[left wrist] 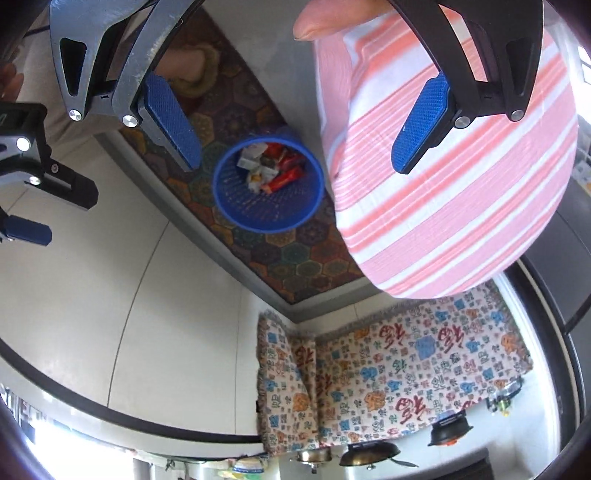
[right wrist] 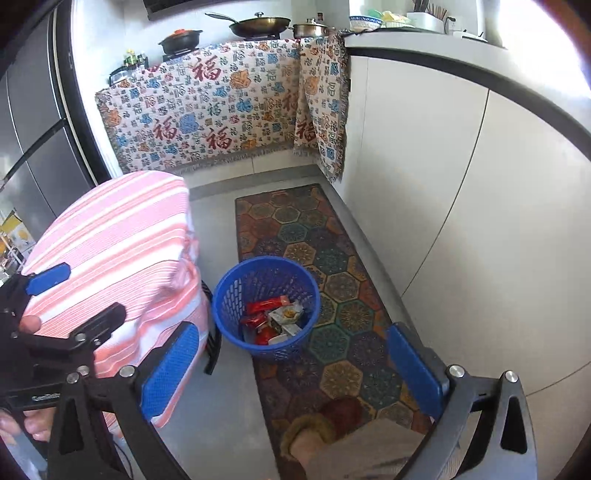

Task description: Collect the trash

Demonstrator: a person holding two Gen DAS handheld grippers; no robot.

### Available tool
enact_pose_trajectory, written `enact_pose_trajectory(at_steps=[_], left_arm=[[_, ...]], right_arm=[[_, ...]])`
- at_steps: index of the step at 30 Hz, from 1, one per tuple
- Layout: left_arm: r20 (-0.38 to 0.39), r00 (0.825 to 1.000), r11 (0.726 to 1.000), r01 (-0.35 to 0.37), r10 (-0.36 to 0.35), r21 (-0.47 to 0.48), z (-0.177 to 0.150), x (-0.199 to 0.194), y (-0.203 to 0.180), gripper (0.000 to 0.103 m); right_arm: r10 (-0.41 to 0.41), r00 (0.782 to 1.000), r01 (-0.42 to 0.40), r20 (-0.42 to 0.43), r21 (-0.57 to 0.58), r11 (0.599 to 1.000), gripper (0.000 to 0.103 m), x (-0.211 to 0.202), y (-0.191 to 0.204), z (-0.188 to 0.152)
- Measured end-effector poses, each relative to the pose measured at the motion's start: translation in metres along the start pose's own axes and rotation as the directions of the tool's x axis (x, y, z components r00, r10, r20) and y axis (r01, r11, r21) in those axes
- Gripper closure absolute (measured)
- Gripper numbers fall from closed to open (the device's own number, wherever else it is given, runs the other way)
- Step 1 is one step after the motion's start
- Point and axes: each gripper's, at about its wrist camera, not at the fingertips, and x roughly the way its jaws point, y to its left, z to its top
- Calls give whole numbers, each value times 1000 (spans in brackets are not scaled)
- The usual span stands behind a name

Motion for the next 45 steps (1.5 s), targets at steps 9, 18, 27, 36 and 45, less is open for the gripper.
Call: enact_pose_trajectory(at_steps=[9,18,27,36,45], left_arm=[[-30,998,998,56,-56,-16,-1,-17,1,1],[-20,999,998,41,-43,-55,-1,-24,8,1],[-17,999,997,39,-40,-70,-1,-25,13,1],[-18,999,997,49,-51,-64,0,-27,11,1],[-16,998,997,52,-53,-61,0,-29,12,1]], right_arm=[[-10,1000,10,17,7,1000,0,-28,10,-13],[19,1000,-20,13,22,1000,0,-36,9,-14],[37,999,-38,12,16,999,0,-38,14,-14],[44,999,-44,12,11,999,0,-40,17,-15],[46,999,-46,18,14,999,0,-43,18,-15]])
